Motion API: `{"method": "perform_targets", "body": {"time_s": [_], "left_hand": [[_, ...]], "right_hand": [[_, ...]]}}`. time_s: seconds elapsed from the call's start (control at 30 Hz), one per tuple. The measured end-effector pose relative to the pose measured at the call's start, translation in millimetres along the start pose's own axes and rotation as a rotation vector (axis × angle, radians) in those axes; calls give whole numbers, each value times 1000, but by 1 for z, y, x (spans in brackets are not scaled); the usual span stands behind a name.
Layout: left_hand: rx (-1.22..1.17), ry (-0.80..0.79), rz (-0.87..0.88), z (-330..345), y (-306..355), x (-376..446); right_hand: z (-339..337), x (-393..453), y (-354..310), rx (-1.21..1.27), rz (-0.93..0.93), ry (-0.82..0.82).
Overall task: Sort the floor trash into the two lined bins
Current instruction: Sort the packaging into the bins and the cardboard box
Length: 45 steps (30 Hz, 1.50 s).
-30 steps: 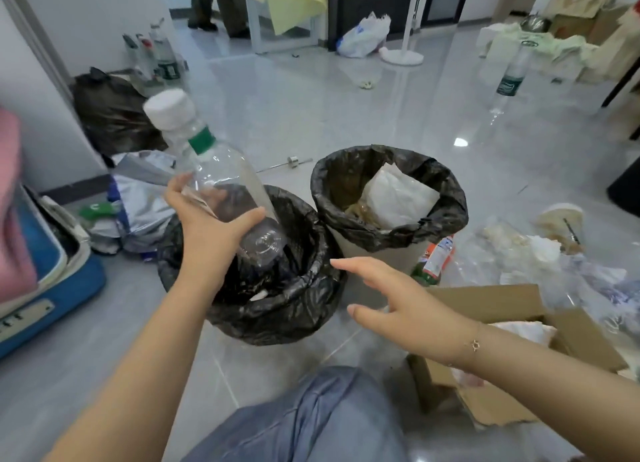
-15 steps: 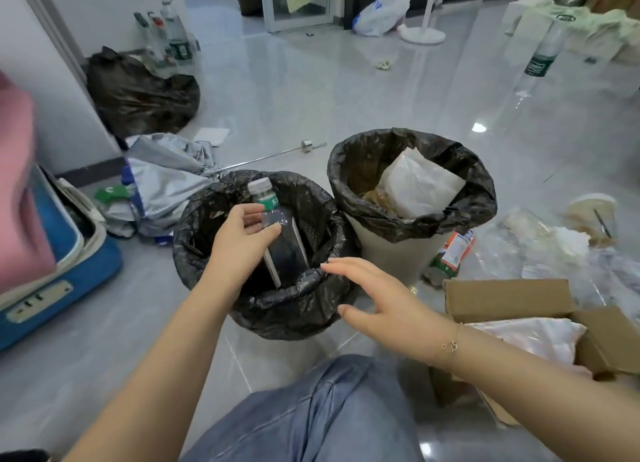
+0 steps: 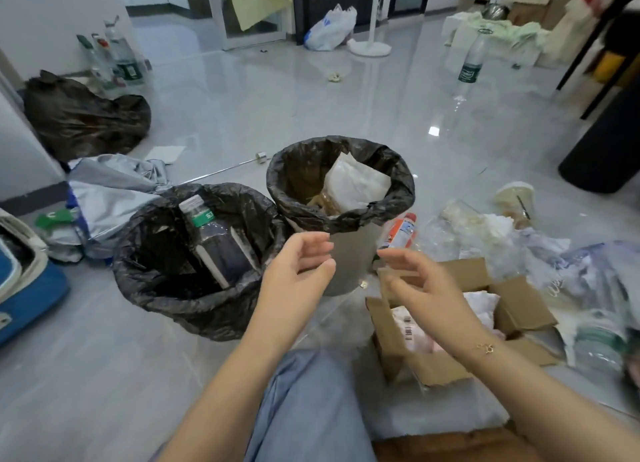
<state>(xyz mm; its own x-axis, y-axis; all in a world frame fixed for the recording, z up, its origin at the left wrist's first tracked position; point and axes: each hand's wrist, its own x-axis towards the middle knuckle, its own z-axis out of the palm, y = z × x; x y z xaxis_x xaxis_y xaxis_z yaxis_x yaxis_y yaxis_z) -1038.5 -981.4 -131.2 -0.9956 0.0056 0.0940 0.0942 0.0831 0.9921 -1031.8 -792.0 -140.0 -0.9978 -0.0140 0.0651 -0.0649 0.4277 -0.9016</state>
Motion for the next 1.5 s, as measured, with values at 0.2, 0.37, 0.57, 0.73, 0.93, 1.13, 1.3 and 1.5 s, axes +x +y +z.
{"method": "perform_targets", "body": {"time_s": [0.2,0.37,0.57,0.73,0.93,1.13,1.3,1.5], "left_hand": [[532,-289,116,96,-51,12],[804,-363,-68,126,-96,27],[772,-509,27,134,-108,7],[836,-611,40,151,-107,-16],[832,-517,28,168,-91,8],[962,-357,-12,195,-102,110],[1118,-398,-152,228,-137,158],[1167,-399,-256,239,-175,172]], "right_hand": [[-66,-26,46,-35,221,182],[-88,-35,54,-99,237,140],[-104,-29,56,-309,128,47],[-117,-21,67,-387,136,46],[-130,-21,97,-318,251,69],[-121,-13,111,-376,244,121],[-116,1,116,-404,165,125],[-119,6,131,-229,243,134]]}}
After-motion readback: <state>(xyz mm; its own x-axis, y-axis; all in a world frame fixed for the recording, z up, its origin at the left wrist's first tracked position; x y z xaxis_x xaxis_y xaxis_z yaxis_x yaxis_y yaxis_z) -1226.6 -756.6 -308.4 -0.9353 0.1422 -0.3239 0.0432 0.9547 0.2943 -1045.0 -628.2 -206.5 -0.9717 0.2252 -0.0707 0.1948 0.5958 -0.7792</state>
